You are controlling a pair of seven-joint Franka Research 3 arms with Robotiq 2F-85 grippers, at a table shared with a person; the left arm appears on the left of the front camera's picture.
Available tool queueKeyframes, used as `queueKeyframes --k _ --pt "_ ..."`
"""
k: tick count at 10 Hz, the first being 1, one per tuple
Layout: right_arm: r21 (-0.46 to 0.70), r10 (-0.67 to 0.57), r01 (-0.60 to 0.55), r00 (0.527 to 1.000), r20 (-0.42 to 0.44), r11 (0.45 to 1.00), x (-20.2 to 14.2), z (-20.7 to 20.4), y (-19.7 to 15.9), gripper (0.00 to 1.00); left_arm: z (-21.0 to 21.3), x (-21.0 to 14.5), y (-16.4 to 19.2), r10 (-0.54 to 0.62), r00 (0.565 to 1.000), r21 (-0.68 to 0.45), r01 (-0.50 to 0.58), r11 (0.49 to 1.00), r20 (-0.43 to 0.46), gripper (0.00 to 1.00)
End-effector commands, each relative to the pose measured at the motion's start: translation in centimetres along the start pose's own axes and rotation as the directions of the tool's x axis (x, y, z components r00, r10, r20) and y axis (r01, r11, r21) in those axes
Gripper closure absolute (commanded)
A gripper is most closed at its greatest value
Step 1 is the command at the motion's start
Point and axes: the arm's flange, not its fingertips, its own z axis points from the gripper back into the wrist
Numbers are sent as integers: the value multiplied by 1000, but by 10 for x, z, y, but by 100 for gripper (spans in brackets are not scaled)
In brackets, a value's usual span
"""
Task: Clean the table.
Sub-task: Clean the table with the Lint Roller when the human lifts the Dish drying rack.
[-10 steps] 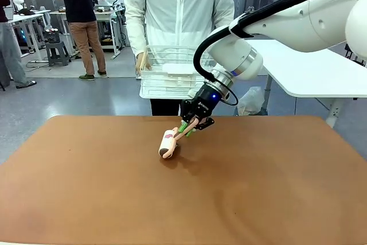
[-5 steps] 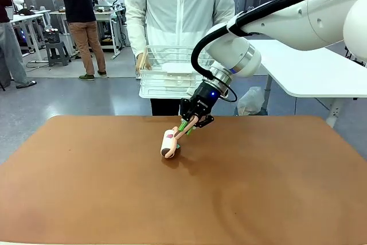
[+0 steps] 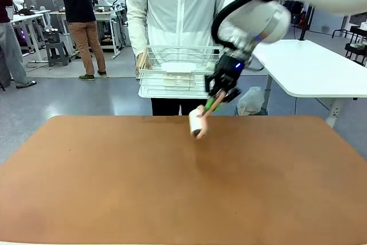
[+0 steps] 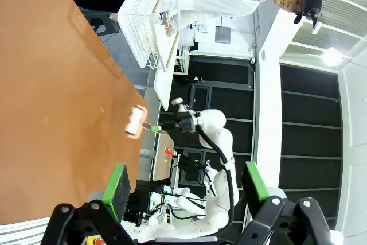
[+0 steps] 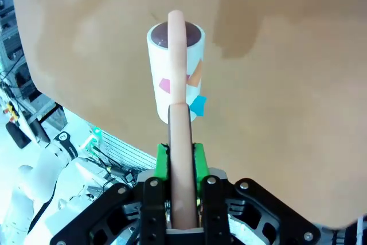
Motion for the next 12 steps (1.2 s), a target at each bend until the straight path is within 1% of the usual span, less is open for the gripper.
queueKeyframes --k 1,2,3,6,7,9,10,11,12 --pt "-93 -58 60 998 30 994 -62 26 -19 79 4 0 -1 -8 1000 -17 8 1000 -8 0" --pt "-166 -74 84 995 66 983 -84 42 -31 79 4 0 -1 -8 1000 -17 8 1000 -8 0" --pt "-220 -90 104 993 71 970 -110 63 -42 79 4 0 -1 -8 1000 -17 8 1000 -8 0" --pt "-266 -124 159 982 144 951 -163 93 -77 79 4 0 -1 -8 1000 -17 8 1000 -8 0" --pt "-280 -121 157 982 142 947 -170 94 -86 79 4 0 -1 -8 1000 -17 8 1000 -8 0" --pt "-309 -90 141 981 173 940 -177 92 -104 79 4 0 -1 -8 1000 -17 8 1000 -8 0" --pt "-282 -60 106 984 165 954 -172 85 -111 79 4 0 -1 -8 1000 -17 8 1000 -8 0" --pt "-287 -126 162 982 141 944 -174 100 -100 79 4 0 -1 -8 1000 -17 8 1000 -8 0" --pt "-287 -126 162 982 141 944 -174 100 -100 79 4 0 -1 -8 1000 -17 8 1000 -8 0"
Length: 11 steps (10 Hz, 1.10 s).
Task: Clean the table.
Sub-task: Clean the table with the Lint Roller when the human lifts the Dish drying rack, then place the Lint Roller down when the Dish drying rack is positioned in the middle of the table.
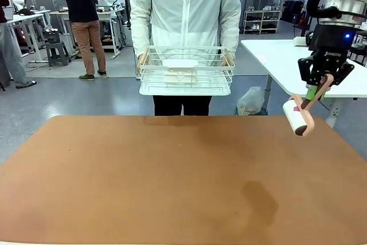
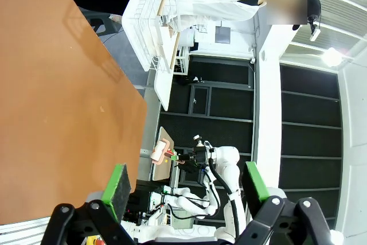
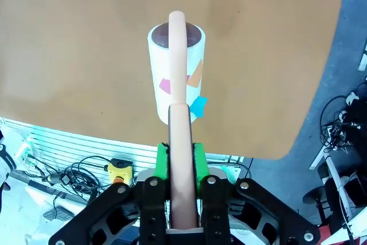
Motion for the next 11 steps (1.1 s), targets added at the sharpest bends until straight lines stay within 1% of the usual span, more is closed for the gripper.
queueKeyframes --k 1,11 --pt "0 -10 10 1000 -8 1000 -2 8 4 79 3 0 -1 -8 1000 -17 8 1000 -8 0" --pt "0 -10 10 1000 -8 1000 -2 8 4 79 3 0 -1 -8 1000 -17 8 1000 -8 0"
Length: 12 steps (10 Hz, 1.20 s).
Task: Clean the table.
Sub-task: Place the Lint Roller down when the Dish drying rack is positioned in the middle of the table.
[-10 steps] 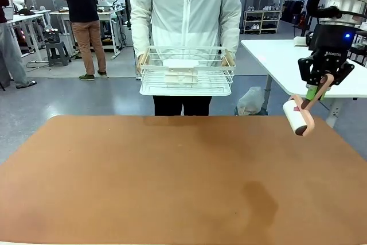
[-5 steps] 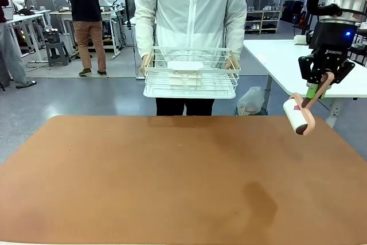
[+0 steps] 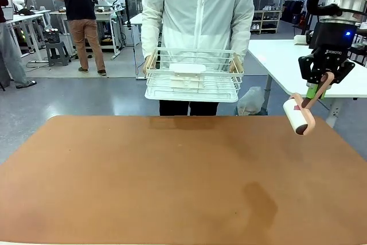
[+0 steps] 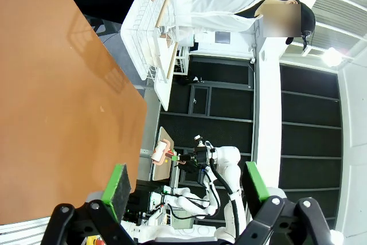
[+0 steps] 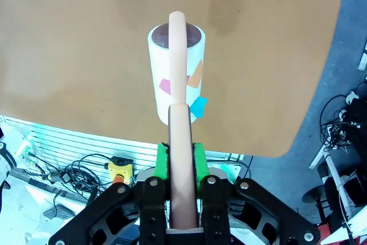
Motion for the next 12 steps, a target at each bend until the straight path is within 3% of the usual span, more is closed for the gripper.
queueKeyframes --k 1,12 --pt "0 -12 12 1000 -3 1000 -1 4 3 79 3 0 -1 -8 1000 -17 8 1000 -8 0" --pt "0 -12 12 1000 -3 1000 -1 4 3 79 3 0 -1 -8 1000 -17 8 1000 -8 0"
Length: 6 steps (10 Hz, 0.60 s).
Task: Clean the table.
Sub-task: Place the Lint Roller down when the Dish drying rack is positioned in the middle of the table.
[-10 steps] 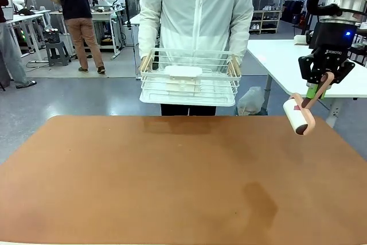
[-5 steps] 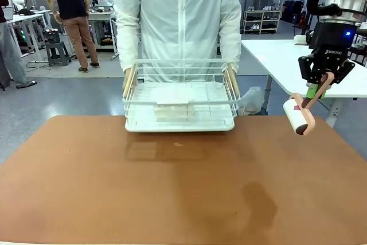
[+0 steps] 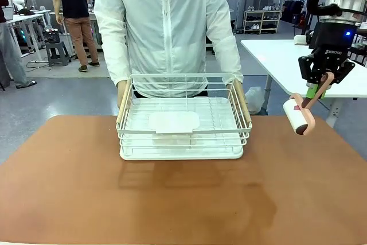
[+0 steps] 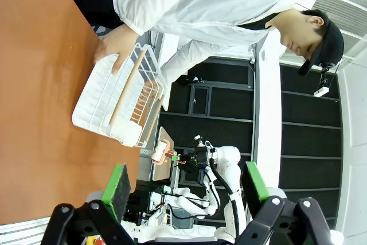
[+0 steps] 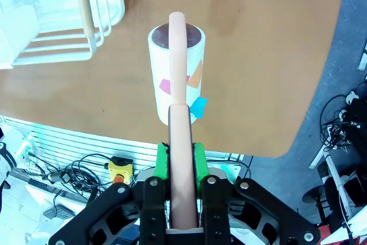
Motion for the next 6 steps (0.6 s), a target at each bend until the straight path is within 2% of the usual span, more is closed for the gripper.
queueKeyframes --k 1,6 --pt "0 -12 12 1000 -3 1000 -1 4 3 79 3 0 -1 -8 1000 -17 8 1000 -8 0" --pt "0 -12 12 1000 -3 1000 -1 4 3 79 3 0 -1 -8 1000 -17 8 1000 -8 0"
